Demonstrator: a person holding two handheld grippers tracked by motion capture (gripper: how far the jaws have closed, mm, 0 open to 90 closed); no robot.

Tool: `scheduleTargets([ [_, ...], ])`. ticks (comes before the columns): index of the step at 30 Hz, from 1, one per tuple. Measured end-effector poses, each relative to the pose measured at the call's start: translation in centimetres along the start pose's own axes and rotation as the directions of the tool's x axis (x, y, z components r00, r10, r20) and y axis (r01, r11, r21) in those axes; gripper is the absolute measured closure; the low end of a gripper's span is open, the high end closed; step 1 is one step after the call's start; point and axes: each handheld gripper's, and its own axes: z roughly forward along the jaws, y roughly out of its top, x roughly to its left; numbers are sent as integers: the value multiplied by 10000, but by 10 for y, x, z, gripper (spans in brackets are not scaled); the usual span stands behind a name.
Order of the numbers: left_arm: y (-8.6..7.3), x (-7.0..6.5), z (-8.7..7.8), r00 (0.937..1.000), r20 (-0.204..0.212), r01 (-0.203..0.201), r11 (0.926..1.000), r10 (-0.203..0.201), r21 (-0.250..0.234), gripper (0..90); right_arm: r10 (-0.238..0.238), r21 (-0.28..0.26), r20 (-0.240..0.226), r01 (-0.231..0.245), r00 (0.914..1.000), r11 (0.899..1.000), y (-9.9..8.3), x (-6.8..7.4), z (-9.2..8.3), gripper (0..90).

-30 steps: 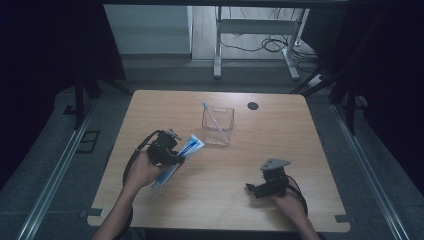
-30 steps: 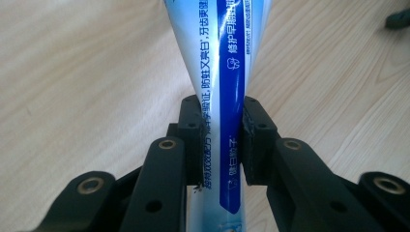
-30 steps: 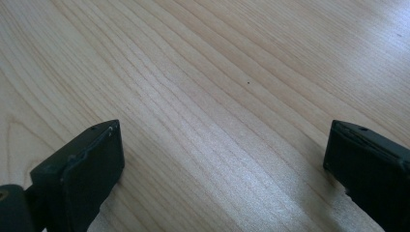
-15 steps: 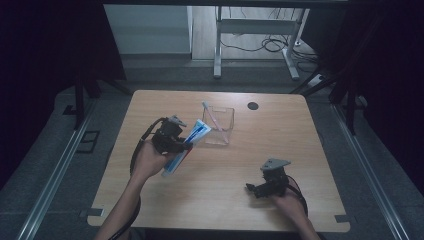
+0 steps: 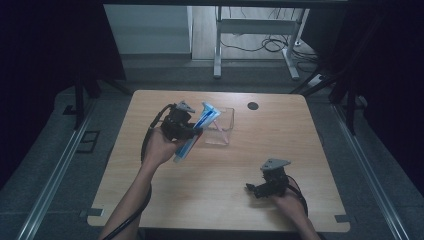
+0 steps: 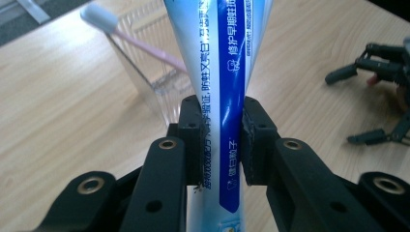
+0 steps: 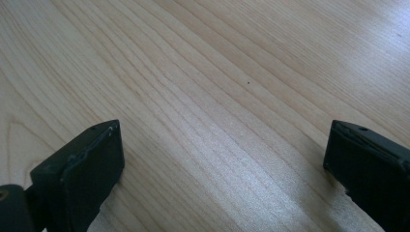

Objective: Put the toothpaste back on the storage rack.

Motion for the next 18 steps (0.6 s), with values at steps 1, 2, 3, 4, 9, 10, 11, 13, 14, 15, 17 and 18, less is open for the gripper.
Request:
scheduleTargets([
  [1,3,0,0,10000,2,1,10000,0,-80,744,-2,-4,-1,2,10000,10000,0,0,0,3],
  [2,4,0,1,10000,11,22,9999,-22,-138,744,2,0,-1,-2,10000,10000,0,0,0,4],
  [3,8,0,1,10000,-15,20,9997,-20,-223,743,4,0,-1,-4,10000,10000,0,0,0,4],
  [4,10,1,1,10000,-16,-12,9997,12,-247,744,2,1,0,-2,10000,10000,0,0,0,4],
  [9,22,1,5,10000,-84,-26,9985,22,-543,744,-2,1,-3,2,10000,10000,0,0,0,4],
  [10,24,2,6,9999,-101,-40,9983,35,-583,744,2,4,-4,-2,10000,10000,0,0,0,4],
  [11,27,2,7,9999,-112,-57,9979,50,-638,744,9,5,-9,-9,10000,10000,0,0,0,4],
  [13,31,1,10,9998,-178,-80,9975,68,-707,744,-7,-1,0,7,10000,10000,0,0,0,4],
  [14,32,1,11,9997,-202,-143,9973,129,-727,744,-10,1,-1,10,10000,10000,0,0,0,4],
  [15,35,1,13,9997,-211,-135,9969,119,-779,744,-14,-1,2,14,10000,10000,0,0,0,4],
  [17,39,1,16,9996,-230,-180,9963,161,-846,744,-13,1,-4,13,10000,10000,0,0,0,4],
  [18,41,1,17,9995,-250,-188,9957,167,-902,744,-8,2,-2,8,10000,10000,0,0,0,4],
])
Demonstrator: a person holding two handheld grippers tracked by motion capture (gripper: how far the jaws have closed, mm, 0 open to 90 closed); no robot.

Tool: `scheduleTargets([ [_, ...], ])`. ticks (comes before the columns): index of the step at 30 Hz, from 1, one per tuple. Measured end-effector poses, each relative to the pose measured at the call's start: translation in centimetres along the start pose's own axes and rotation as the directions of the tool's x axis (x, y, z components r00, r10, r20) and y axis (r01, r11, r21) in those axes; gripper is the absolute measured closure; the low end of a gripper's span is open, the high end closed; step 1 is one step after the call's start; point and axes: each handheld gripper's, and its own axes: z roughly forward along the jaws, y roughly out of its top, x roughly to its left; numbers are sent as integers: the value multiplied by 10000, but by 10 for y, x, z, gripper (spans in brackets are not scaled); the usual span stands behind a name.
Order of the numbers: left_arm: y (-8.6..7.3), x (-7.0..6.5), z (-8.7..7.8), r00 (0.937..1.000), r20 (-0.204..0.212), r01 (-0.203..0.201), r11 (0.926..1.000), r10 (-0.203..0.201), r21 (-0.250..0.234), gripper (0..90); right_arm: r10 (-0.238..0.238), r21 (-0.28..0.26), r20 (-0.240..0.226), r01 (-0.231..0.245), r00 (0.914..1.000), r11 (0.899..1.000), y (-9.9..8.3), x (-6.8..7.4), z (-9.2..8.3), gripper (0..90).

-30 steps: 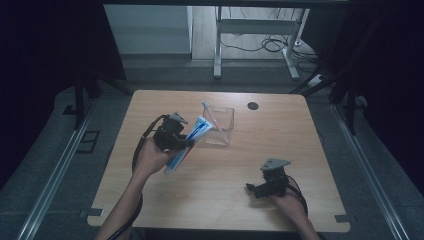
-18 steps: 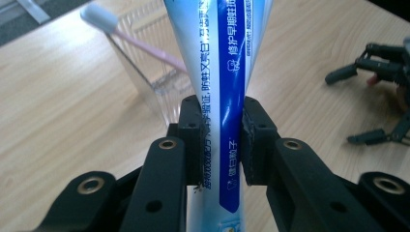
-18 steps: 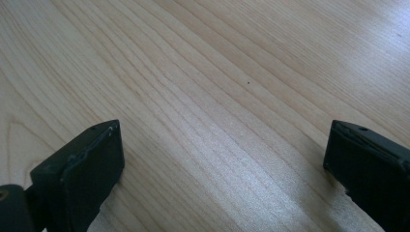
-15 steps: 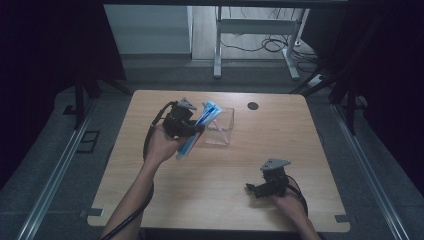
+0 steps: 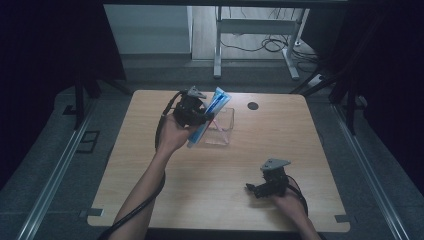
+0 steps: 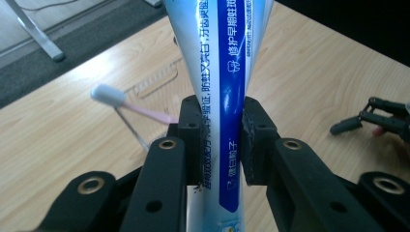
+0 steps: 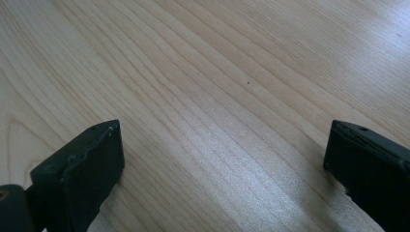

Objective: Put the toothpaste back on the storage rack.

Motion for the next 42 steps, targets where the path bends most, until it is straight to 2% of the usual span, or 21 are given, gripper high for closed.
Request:
scheduleTargets([
  [9,20,1,15,9999,-10,-115,9991,115,-413,744,1,11,-18,-1,10000,10000,0,0,0,4],
  [15,27,2,25,9999,-67,-102,9974,97,-710,744,14,-7,-1,-14,10000,10000,0,0,0,3],
  [29,43,9,46,9994,-219,-295,9949,275,-965,744,0,-8,-2,0,10000,10000,0,0,0,3],
  [35,47,10,55,9990,-346,-321,9936,285,-1087,744,45,-5,2,-45,10000,10000,0,0,0,3],
  [42,43,12,69,9984,-531,-272,9931,212,-1142,743,18,-7,4,-18,10000,10000,0,0,0,3],
])
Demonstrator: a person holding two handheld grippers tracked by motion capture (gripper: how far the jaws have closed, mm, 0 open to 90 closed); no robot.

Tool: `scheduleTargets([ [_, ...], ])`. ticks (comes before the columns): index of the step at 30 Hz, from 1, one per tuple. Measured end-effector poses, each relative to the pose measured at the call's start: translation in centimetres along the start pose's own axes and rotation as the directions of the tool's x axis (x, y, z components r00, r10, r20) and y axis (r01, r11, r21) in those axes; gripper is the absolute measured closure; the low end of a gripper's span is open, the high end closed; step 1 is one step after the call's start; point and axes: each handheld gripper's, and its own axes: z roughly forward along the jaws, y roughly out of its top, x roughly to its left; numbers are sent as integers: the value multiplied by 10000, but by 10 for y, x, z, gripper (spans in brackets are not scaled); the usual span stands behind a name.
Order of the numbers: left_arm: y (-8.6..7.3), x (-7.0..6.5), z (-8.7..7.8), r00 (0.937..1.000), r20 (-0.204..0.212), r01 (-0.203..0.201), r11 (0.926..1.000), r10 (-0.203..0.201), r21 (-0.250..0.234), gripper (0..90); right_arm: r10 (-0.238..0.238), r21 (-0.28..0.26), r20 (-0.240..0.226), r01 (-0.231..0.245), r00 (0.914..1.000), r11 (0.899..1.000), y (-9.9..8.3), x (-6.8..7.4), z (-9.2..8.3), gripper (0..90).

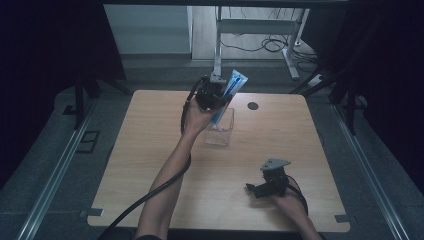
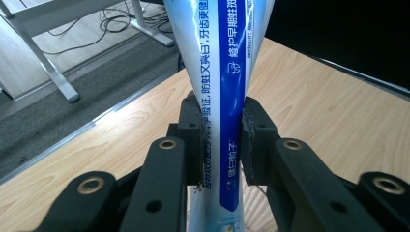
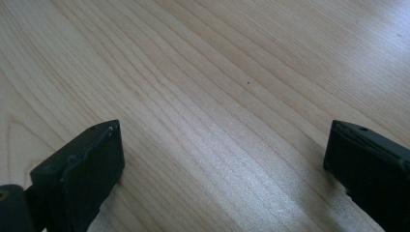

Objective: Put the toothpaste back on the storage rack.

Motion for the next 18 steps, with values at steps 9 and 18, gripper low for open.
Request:
scheduleTargets([
  [9,-12,1,10,9997,-212,-108,9999,110,91,741,10,8,-11,-10,10000,10000,0,0,0,3],
  [18,-23,-4,21,9988,-382,-279,9991,291,325,738,9,14,-18,-9,10000,10000,0,0,0,3],
])
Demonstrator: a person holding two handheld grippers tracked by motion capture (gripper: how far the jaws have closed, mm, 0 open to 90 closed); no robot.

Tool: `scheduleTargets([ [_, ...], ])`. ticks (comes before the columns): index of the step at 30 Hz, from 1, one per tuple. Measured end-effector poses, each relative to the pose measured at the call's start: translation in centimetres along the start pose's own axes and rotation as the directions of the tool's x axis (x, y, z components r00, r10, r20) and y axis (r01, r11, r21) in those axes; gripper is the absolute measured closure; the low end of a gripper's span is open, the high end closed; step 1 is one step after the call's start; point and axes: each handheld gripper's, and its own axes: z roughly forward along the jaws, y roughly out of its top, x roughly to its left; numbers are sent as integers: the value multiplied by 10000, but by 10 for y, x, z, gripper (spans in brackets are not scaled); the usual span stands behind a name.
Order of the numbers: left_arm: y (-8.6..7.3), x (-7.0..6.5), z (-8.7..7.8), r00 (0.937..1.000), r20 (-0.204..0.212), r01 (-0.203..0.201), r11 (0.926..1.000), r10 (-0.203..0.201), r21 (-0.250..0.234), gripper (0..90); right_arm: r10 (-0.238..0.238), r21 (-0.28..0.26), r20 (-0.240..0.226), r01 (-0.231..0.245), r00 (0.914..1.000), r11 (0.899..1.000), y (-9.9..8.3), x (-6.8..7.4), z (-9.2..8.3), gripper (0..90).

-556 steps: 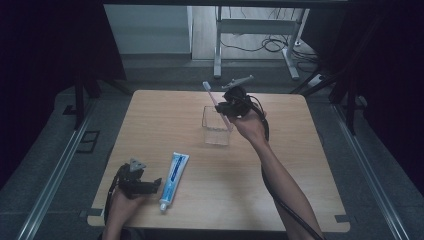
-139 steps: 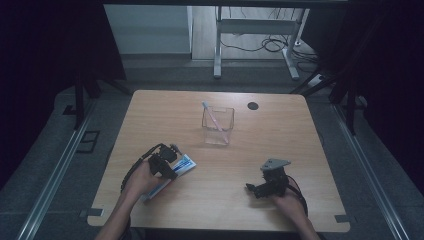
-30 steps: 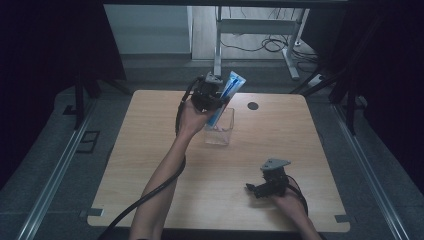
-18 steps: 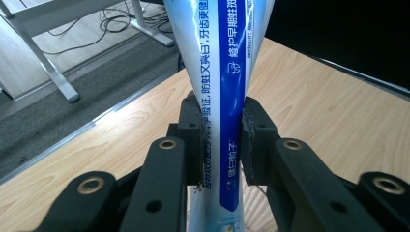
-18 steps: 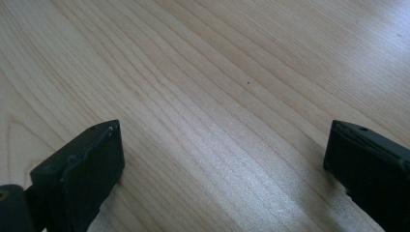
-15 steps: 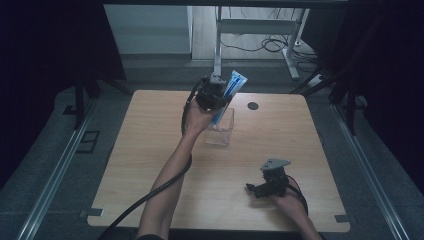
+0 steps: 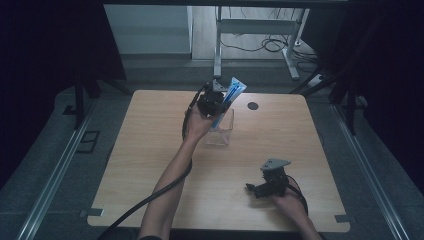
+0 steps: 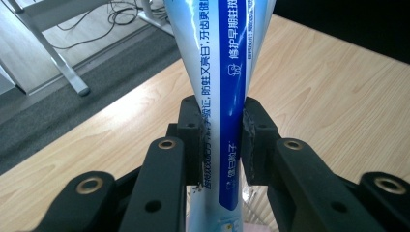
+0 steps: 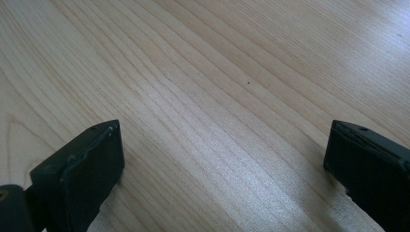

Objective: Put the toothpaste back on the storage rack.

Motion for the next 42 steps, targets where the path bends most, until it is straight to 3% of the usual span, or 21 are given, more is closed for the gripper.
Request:
scheduleTargets([
  [14,-19,-1,14,10000,-44,67,9983,-65,570,732,3,-1,0,-3,10000,10000,0,0,0,3],
  [17,-22,-2,15,9999,-13,162,9988,-162,465,731,5,-1,-1,-5,10000,10000,0,0,0,3],
  [25,-24,-8,18,10000,2,-85,9974,85,717,726,5,1,-3,-5,10000,10000,0,0,0,3],
  [33,-25,-13,22,9999,-60,141,9959,-136,892,721,1,0,-1,-1,10000,10000,0,0,0,3],
  [42,-25,-10,19,9987,83,495,9940,-505,975,686,-1,0,-1,1,10000,10000,0,0,0,3],
])
